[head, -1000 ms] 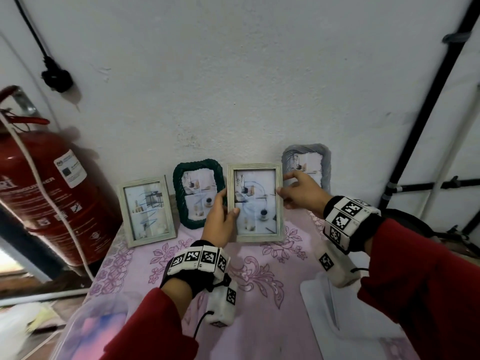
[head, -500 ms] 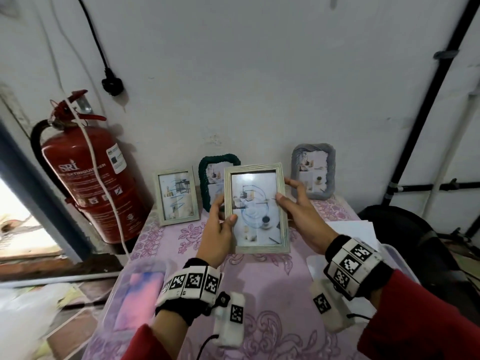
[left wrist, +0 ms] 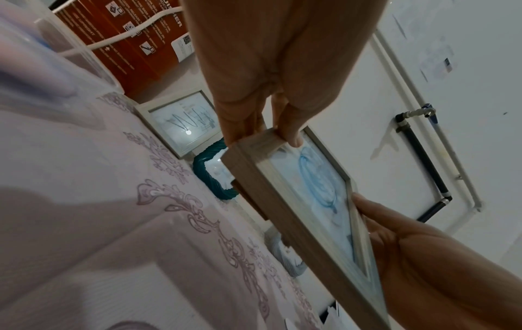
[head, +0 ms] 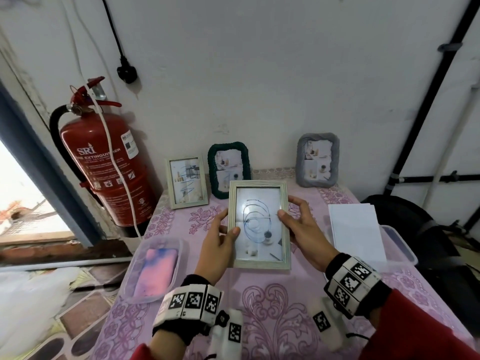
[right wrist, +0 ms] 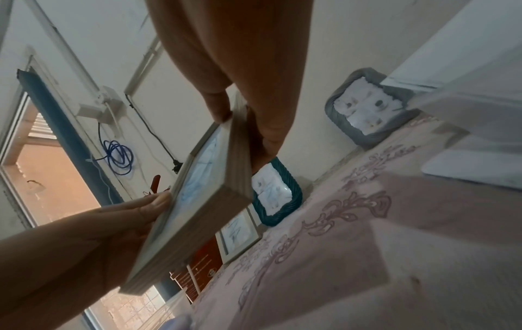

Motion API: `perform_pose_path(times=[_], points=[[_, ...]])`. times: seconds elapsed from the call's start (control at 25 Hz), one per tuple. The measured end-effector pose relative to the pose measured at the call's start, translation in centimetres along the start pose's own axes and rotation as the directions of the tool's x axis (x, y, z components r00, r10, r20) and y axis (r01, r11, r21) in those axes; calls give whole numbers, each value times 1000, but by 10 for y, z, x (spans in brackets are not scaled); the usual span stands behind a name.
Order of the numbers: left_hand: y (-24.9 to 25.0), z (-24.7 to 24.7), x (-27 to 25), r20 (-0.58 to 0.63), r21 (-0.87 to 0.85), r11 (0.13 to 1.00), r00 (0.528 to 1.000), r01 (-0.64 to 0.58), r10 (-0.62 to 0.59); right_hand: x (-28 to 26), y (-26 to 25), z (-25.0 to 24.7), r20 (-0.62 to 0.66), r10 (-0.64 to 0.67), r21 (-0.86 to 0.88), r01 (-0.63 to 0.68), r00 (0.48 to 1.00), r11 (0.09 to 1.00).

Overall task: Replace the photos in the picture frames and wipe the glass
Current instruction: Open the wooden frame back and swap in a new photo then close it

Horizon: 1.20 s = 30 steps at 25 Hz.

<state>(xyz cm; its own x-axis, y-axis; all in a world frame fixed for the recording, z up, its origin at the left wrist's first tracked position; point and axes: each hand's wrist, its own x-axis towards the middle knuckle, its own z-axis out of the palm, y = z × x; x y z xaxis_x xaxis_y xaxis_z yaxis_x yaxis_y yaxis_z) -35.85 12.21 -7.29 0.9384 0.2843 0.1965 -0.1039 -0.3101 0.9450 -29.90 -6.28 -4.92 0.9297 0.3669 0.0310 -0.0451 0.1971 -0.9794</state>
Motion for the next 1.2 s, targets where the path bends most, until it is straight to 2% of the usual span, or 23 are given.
perform_pose_path(times=[0.12, 0.2, 0.24, 0.4, 0.6, 0.72, 0.76, 0.84, 0.92, 1.04, 1.2], points=[[-4, 4, -8, -17, 72, 997, 1000, 27, -26, -6, 8, -2, 1, 14, 26, -14, 1000, 1000], [-8, 6, -12, -54, 232, 972, 997, -37, 51, -8, 11, -4, -7, 6, 41, -6, 1000, 999], [-10, 6, -13, -60, 259, 964, 996, -54, 71, -9, 12, -6, -12, 3, 42, -2, 1000, 999], [-11, 13, -16, 54, -32, 998, 998, 46, -44, -9, 15, -11, -23, 20, 61, -18, 1000, 998], [-15, 20, -15, -13, -146, 988, 999, 43, -45, -7, 14, -19, -41, 83, 94, -79, 996, 992], [-13, 22, -13, -29, -35, 997, 997, 74, -75, -7, 9, -22, -51, 107, 39, -105, 993, 994], [-12, 22, -12, -77, 48, 998, 996, 39, -35, -7, 8, -22, -48, 111, 39, -109, 993, 993], [-4, 23, -15, -157, 188, 976, 978, -106, 137, -8, 6, -19, -38, 109, 46, -107, 993, 993], [9, 29, -18, -89, 197, 954, 964, -228, 249, -10, 6, -16, -20, 98, 68, -96, 995, 993], [27, 42, -22, 83, 90, 974, 977, -206, 198, -12, 2, -11, 36, 75, 122, -78, 997, 989], [42, 55, -20, 70, 21, 978, 976, -209, 207, -12, -10, -5, 70, 17, 121, -25, 997, 992]])
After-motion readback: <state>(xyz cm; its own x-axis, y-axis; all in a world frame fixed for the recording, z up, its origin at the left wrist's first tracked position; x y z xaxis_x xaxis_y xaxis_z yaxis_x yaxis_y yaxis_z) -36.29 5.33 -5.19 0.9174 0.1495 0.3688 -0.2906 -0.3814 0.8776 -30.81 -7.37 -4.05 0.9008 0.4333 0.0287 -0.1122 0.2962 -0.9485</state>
